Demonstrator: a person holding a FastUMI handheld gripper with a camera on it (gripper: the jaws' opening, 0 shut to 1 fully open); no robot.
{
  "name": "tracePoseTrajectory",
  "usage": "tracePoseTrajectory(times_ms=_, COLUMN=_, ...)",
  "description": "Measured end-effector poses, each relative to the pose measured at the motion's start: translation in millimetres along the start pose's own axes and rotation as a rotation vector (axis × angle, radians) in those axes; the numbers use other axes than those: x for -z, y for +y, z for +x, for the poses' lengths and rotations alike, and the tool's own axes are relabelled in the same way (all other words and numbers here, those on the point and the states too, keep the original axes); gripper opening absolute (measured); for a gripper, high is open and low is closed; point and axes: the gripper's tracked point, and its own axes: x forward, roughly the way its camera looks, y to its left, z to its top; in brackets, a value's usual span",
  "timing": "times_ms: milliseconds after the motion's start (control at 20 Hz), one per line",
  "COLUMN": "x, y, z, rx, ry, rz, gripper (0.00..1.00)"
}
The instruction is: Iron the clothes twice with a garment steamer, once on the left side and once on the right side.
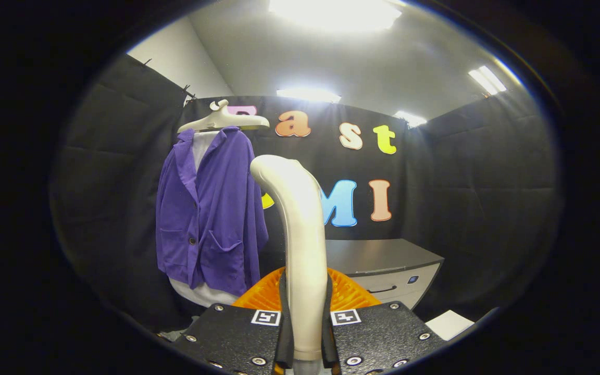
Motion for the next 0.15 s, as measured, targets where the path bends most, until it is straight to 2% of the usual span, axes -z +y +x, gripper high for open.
tracePoseTrajectory(times_ms=150, x=-0.1, y=7.5, z=-4.5, rx=0.003, ry=-0.004, rz=-0.018, gripper=0.20)
